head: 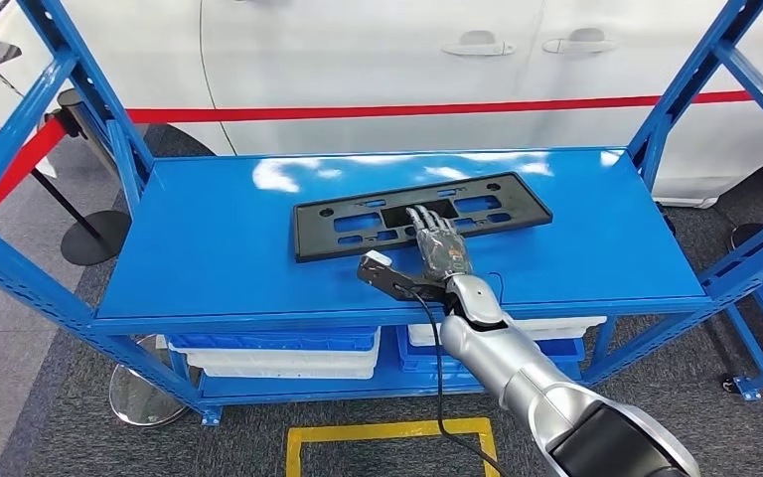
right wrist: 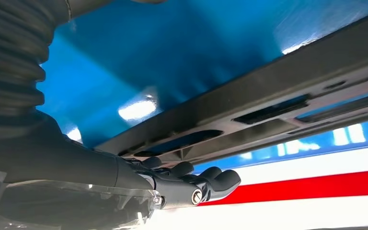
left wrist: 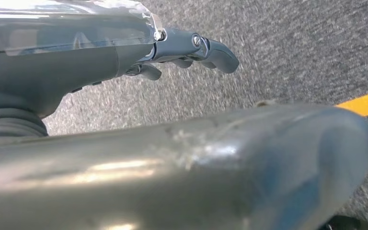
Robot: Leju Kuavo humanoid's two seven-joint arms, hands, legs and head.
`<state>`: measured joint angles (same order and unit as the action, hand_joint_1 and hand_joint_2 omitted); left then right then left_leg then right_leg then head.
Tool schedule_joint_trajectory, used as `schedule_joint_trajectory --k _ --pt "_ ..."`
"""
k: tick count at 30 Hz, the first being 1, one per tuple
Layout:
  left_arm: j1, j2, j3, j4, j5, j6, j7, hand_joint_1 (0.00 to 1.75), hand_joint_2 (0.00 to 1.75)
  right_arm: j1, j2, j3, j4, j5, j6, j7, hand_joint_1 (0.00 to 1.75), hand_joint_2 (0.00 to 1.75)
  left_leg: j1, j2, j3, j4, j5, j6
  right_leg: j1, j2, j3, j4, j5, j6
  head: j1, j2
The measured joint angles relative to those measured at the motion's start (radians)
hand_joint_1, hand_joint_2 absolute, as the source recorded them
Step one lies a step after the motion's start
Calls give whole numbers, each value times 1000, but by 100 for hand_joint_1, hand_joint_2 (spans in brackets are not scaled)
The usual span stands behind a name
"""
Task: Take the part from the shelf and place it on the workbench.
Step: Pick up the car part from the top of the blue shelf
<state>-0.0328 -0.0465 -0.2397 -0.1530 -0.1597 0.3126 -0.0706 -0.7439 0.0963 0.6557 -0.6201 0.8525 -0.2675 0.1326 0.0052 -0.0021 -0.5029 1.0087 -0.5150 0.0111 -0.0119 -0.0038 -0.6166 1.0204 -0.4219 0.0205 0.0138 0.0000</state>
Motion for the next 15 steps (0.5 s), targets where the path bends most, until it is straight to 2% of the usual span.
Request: schedule_joint_trajectory --k 7,15 --pt "1 -3 69 0 96 -13 -15 0 0 55 -14 -27 -40 35 -26 -20 0 175 -2 0 7 -1 -2 0 -1 0 7 -1 -2 -1 0 0" --pt "3 -7 115 0 107 -10 -28 0 0 91 -29 -47 -66 52 -26 -23 0 175 -6 0 10 -1 -4 3 -4 0 15 -6 -1 3 0 0"
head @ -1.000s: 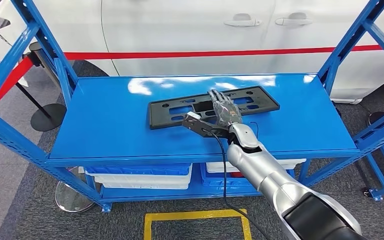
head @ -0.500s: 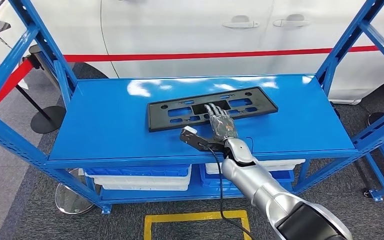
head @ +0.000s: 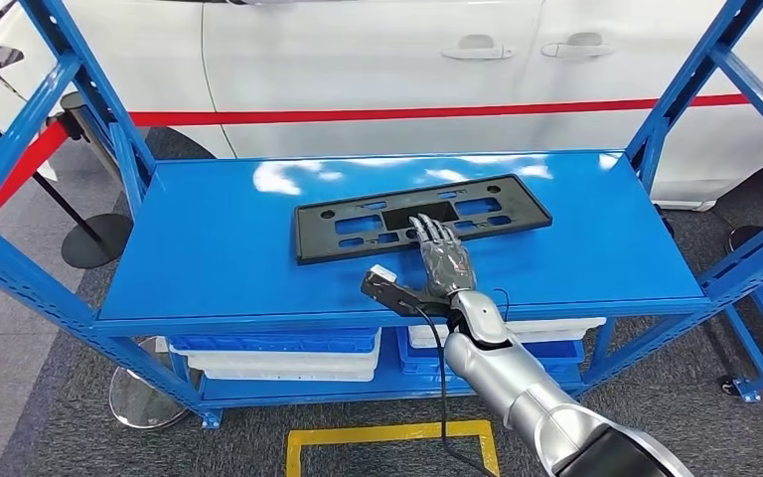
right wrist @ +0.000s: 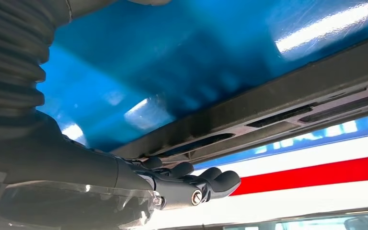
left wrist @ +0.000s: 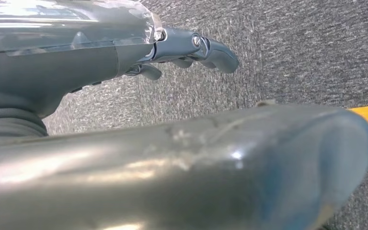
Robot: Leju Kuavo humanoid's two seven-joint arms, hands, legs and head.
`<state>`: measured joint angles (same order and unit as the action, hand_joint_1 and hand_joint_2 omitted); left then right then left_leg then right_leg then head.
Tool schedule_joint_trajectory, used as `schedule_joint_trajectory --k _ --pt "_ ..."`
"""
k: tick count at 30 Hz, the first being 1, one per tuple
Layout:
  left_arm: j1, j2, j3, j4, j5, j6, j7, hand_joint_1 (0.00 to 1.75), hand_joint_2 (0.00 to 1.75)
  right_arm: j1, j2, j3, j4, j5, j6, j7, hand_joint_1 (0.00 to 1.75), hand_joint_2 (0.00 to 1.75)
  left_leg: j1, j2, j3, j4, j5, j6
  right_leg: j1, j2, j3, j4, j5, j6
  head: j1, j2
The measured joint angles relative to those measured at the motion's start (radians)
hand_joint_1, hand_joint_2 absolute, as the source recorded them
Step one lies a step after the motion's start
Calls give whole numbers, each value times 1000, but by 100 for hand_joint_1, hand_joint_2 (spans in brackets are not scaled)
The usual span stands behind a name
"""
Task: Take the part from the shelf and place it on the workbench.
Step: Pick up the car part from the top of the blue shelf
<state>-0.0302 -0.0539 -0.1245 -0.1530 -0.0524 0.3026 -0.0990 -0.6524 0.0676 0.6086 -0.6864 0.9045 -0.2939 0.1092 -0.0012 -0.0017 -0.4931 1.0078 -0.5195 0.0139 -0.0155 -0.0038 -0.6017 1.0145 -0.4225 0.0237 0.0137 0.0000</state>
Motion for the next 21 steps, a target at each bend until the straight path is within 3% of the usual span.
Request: schedule_joint_trajectory --k 3,6,8,10,11,12,13,15,17,21 --pt "1 -3 10 0 7 -2 -12 0 0 5 0 -1 -7 16 0 3 0 175 -2 0 2 0 -1 5 -4 0 6 -5 2 7 0 0" --pt "1 -6 18 0 12 -3 -20 0 0 4 -1 -1 -21 36 4 7 0 175 5 1 16 -18 7 18 -4 1 2 10 -10 17 1 0" --pt "1 -8 24 -1 13 -3 -23 0 0 2 -2 -1 -30 51 16 10 0 175 9 3 26 -28 12 24 -5 2 -46 103 -54 17 2 0" --pt "1 -8 29 -1 13 -3 -23 0 0 -3 -1 0 -41 66 39 17 0 175 8 3 28 -29 9 27 -5 2 -124 235 -99 16 2 0" --pt "1 -8 30 -1 13 -3 -22 0 0 -8 0 1 -47 73 51 22 0 175 7 2 32 -29 5 26 -6 2 -149 269 -97 16 2 0" --pt "1 -9 31 -1 13 -3 -22 0 0 -14 1 2 -53 78 61 26 0 175 7 0 37 -29 0 24 -6 2 -156 267 -76 14 2 0" --pt "1 -9 32 -1 13 -3 -22 0 0 -19 3 3 -57 82 69 31 0 175 7 -2 46 -28 -6 21 -6 2 -142 224 -36 11 2 0" --pt "1 -11 34 -2 12 -3 -22 0 0 -26 6 6 -63 85 76 35 0 175 6 -6 60 -28 -22 13 -4 3 -88 98 34 3 2 0" --pt "-1 -12 36 -4 12 -4 -22 0 0 -30 9 8 -68 86 78 36 0 175 5 -8 62 -29 -35 1 2 3 -54 25 40 -6 0 0" --pt "-5 -12 37 -5 11 -4 -22 0 0 -40 16 8 -80 88 78 37 0 175 10 -5 69 -23 -55 -24 4 5 -33 5 12 -28 -3 0"
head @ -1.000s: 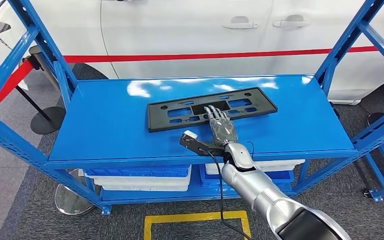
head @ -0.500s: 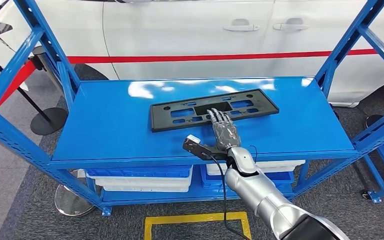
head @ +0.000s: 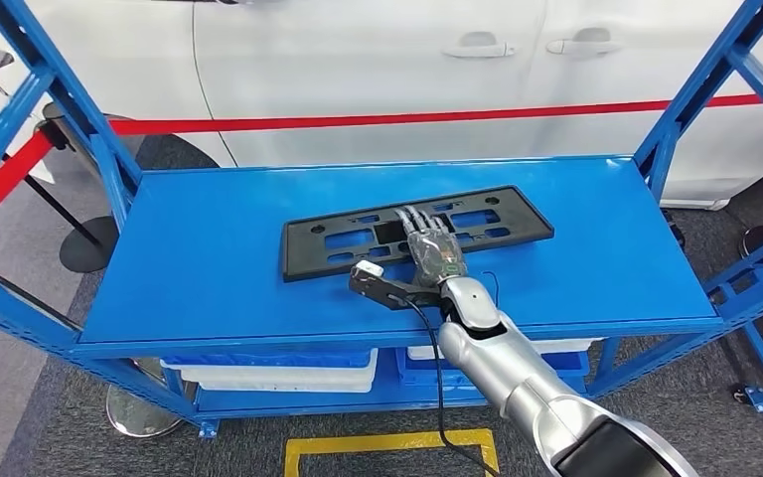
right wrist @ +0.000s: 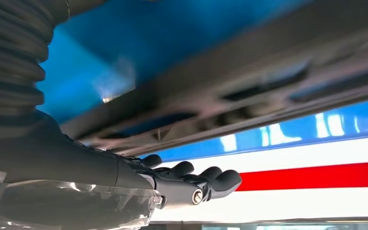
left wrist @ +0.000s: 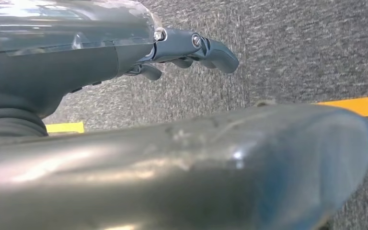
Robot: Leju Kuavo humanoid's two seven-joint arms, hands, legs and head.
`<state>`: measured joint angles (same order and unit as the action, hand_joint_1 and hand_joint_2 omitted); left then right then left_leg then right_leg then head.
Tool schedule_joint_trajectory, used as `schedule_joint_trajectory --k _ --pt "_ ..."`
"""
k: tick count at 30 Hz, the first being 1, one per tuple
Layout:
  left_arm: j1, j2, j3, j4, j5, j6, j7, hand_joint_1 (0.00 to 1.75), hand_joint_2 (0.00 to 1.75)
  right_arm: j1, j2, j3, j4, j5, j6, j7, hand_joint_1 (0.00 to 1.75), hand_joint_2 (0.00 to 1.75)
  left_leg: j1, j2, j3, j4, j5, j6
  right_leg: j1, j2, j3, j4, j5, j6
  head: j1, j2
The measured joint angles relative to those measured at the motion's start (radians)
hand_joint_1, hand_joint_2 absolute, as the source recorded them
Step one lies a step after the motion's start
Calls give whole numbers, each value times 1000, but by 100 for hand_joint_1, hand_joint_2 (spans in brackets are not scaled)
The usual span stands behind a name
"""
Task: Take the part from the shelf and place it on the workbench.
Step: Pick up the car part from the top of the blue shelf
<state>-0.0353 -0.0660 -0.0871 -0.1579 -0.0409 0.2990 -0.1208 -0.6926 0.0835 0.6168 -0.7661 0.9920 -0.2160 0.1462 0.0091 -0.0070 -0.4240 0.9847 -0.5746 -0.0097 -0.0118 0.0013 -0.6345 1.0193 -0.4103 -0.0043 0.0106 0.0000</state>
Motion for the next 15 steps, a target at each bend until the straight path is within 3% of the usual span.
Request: schedule_joint_trajectory --k 2,4,5,6,7,9,10,12,15 --pt "0 0 0 -1 0 0 0 0 0 -2 3 0 -3 1 0 1 0 175 3 1 -47 92 -37 -10 -5 -2 18 -9 -9 -10 -4 0" --pt "0 0 0 -1 0 0 0 0 0 0 5 0 -3 1 1 1 0 175 4 1 -148 241 -77 -17 -5 -3 29 -11 -21 -15 -6 0" --pt "1 0 0 -1 0 0 0 0 0 3 6 0 -3 1 1 1 0 175 5 1 -191 290 -77 -19 -5 -3 36 -10 -27 -15 -6 0" --pt "2 0 0 -1 0 0 0 0 0 5 6 0 -3 1 1 1 0 175 5 1 -218 302 -52 -21 -5 -2 45 -10 -34 -15 -6 0" --pt "3 0 0 -1 0 0 0 0 0 6 7 0 -3 1 1 1 0 175 6 1 -223 273 -6 -21 -5 -1 56 -10 -42 -13 -6 0" --pt "8 1 0 -1 0 -1 1 0 0 6 8 0 -2 1 3 2 0 175 6 3 -198 149 102 -18 -4 1 80 -9 -59 -6 -6 0" --pt "9 1 0 -1 0 -2 1 0 0 4 11 1 -2 1 7 2 0 175 4 3 -181 94 132 -14 -2 3 87 -7 -66 -1 -7 0" --pt "6 1 0 -1 -1 -6 1 0 0 -4 20 4 -1 1 21 4 0 175 -1 3 -167 48 139 -1 1 4 88 -6 -72 9 -7 0" --pt "0 0 1 -2 -1 -11 0 0 0 -24 46 14 -1 0 43 4 0 175 0 3 -162 32 134 20 -1 3 82 0 -82 23 -6 0"
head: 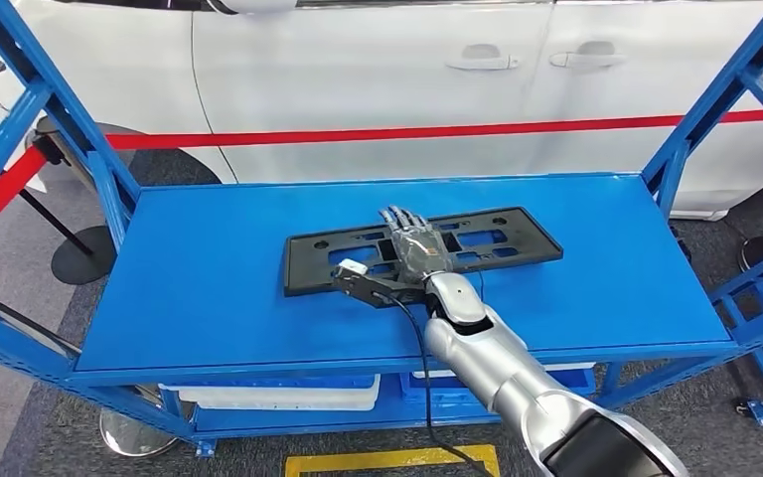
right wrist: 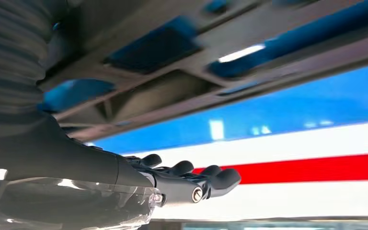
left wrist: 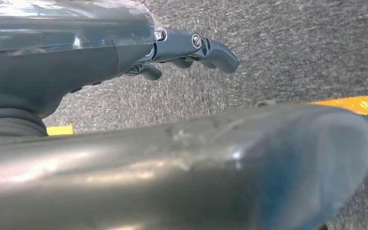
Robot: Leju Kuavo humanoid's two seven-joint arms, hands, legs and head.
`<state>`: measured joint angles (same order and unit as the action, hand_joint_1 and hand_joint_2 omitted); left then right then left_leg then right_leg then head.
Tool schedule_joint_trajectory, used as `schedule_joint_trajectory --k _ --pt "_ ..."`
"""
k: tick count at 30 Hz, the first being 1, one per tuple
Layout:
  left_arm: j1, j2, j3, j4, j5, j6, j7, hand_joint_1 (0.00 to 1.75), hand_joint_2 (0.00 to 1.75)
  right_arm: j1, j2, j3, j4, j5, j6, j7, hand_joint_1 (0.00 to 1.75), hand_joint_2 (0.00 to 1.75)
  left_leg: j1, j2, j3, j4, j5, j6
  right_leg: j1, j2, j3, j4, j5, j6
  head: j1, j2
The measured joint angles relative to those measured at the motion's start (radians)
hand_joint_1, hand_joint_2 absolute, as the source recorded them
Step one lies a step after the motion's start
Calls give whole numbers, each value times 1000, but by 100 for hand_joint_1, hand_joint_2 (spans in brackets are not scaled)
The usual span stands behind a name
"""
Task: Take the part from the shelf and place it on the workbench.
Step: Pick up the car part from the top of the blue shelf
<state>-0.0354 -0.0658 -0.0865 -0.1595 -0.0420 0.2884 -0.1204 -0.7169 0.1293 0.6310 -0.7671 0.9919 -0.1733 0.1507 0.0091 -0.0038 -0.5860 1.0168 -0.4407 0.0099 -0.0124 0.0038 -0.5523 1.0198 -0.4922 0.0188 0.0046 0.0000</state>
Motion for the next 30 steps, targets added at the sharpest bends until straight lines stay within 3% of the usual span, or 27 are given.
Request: schedule_joint_trajectory --k 2,4,5,6,7,9,11,12,13,16,30 --pt "-1 0 0 0 0 -1 0 0 0 -12 16 10 0 -5 10 -3 0 175 3 1 8 -8 0 12 -1 -1 -36 72 -36 7 1 0" --pt "-1 0 1 0 0 -1 12 0 0 -11 23 23 2 -15 13 -12 0 175 0 0 13 -9 -4 22 -1 -2 -110 206 -85 11 3 0" --pt "-2 -1 1 0 0 -1 23 0 0 -5 24 29 2 -24 14 -18 0 175 -1 -3 16 -9 -7 24 -1 -2 -144 258 -95 11 3 0" --pt "-1 -1 1 0 0 -1 36 0 0 3 26 35 3 -36 15 -25 44 175 -2 -5 20 -8 -11 25 -1 -2 -164 278 -86 10 3 0" --pt "0 -1 1 0 -1 -1 46 0 0 10 27 39 3 -50 15 -32 87 175 -3 -8 26 -8 -15 25 -1 -2 -166 261 -57 8 3 0" --pt "4 -2 1 0 -1 2 57 0 0 22 29 44 3 -84 14 -44 175 175 -6 -11 40 -7 -27 22 2 -1 -124 137 29 -4 3 0" --pt "6 -2 4 0 1 9 55 0 0 33 29 46 3 -129 5 -61 175 175 -13 -11 46 -2 -38 20 1 -1 -81 29 72 -5 1 0" --pt "6 -2 8 0 2 14 52 0 0 40 28 46 2 -152 0 -71 175 175 -16 -11 46 -1 -41 18 1 0 -73 10 71 -3 0 0" --pt "6 -2 11 0 2 17 50 0 0 46 27 45 1 -172 -4 -80 175 175 -18 -12 45 0 -43 16 1 2 -71 5 67 0 0 0" --pt "6 -2 19 0 3 21 45 0 0 54 23 43 -9 -208 -6 -93 175 175 -16 -9 49 -4 -45 10 4 6 -71 7 63 -6 -1 0" --pt "7 -4 50 0 16 39 31 0 0 66 -21 35 -181 -303 -57 -127 175 175 -13 -6 56 -7 -47 4 9 9 -65 7 61 -12 -1 0"
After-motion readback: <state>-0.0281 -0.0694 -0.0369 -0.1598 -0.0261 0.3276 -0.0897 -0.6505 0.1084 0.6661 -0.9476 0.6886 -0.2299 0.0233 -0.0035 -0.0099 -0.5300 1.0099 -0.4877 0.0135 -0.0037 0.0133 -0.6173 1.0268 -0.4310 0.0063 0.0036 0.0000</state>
